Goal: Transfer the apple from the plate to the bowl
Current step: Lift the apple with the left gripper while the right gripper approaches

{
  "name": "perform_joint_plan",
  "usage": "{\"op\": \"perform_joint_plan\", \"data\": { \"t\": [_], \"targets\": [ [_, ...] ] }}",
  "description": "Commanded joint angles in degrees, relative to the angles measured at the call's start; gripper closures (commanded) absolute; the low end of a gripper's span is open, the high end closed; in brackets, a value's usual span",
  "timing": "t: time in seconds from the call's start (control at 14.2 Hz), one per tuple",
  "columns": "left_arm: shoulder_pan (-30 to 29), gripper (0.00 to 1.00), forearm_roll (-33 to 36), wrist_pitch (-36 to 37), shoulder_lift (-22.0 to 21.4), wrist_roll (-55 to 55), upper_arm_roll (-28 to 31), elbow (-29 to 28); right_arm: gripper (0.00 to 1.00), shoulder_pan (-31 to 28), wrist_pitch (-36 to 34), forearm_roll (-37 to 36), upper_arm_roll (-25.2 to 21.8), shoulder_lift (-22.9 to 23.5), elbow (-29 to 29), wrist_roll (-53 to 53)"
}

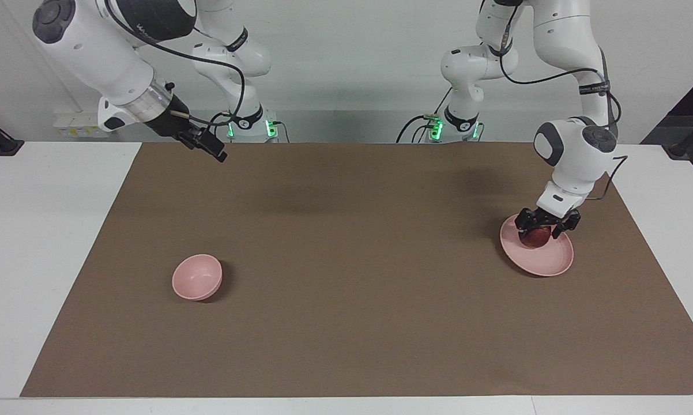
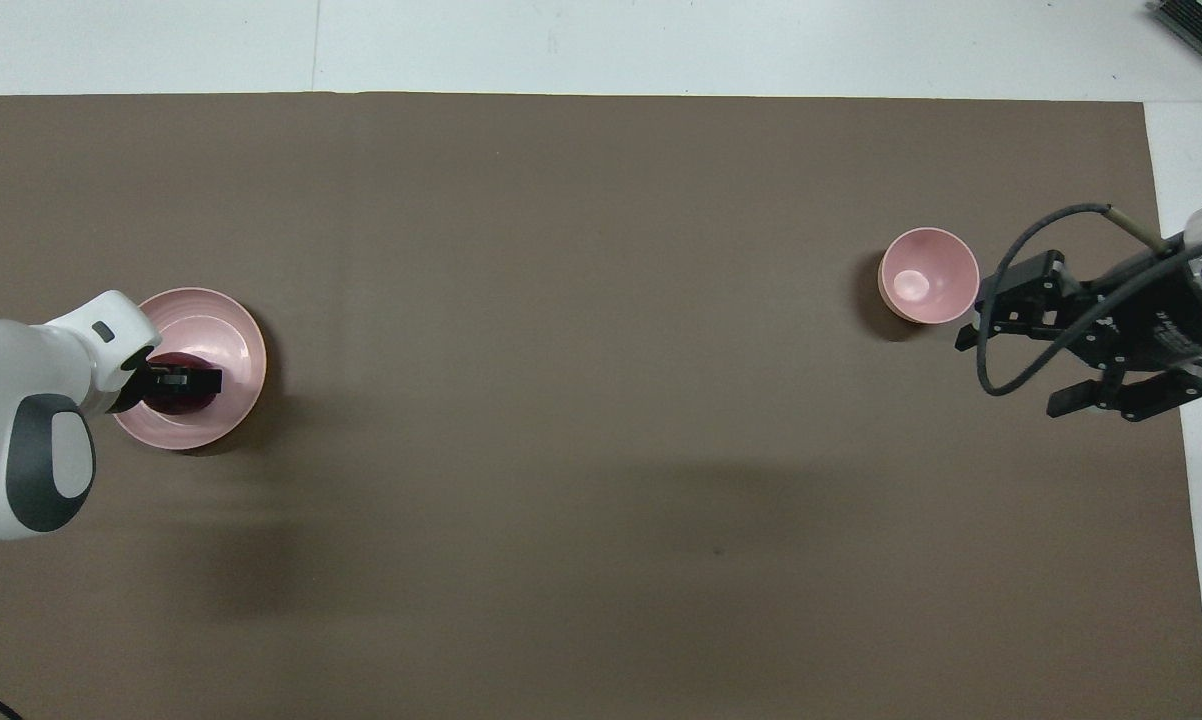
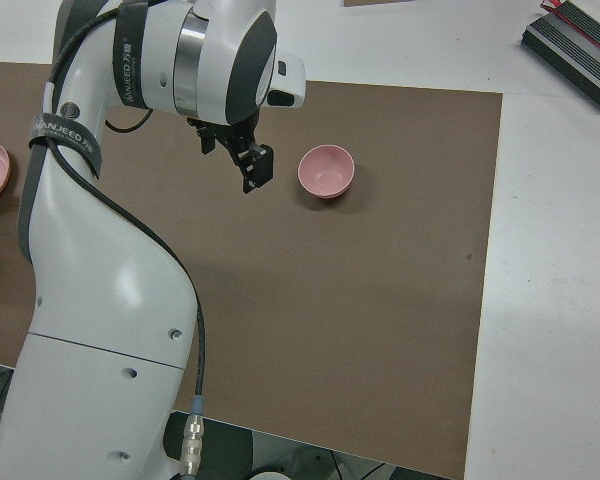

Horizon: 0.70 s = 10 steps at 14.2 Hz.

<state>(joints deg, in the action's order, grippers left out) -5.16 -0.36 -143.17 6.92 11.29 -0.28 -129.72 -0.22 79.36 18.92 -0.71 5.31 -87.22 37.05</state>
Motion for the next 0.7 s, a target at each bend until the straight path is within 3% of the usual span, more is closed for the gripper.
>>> {"op": "perform_joint_plan", "data": {
  "t": [0.0,0.07,0.14,0.28,0.42,0.63],
  "targets": [
    [-0.5,0.0,-0.6,-1.8,-0.6,-0.2,-0.5,-1.9,0.0,-0.7,2.9,7.0,0.1,0.2,-3.5,8.6],
    [-0.5,0.0,-0.6,-1.8,-0.6,-0.2,-0.5,-1.6,0.0,-0.7,3.6,9.1,0.1,0.5,-4.1,12.4],
    [-0.3,0.15,-0.6,-2.0,-0.4,-0.2,-0.4,-1.3,0.0,-0.7,4.0,11.3,0.1,0.9,-4.4,15.2],
    [-0.1,0.68,-0.6,-2.4,-0.2,0.0,-0.4,-1.1,0.0,-0.7,5.7,17.2,0.1,2.3,-5.4,20.7],
    [-0.1,0.96,-0.5,-2.8,0.2,0.1,-0.4,0.1,0.0,-0.3,8.5,22.7,0.1,2.4,-7.3,25.6],
    [0.2,1.0,-0.5,-4.7,-0.1,0.1,-0.4,2.3,0.0,0.2,9.8,32.6,0.1,2.3,-11.7,26.3]
  ]
}}
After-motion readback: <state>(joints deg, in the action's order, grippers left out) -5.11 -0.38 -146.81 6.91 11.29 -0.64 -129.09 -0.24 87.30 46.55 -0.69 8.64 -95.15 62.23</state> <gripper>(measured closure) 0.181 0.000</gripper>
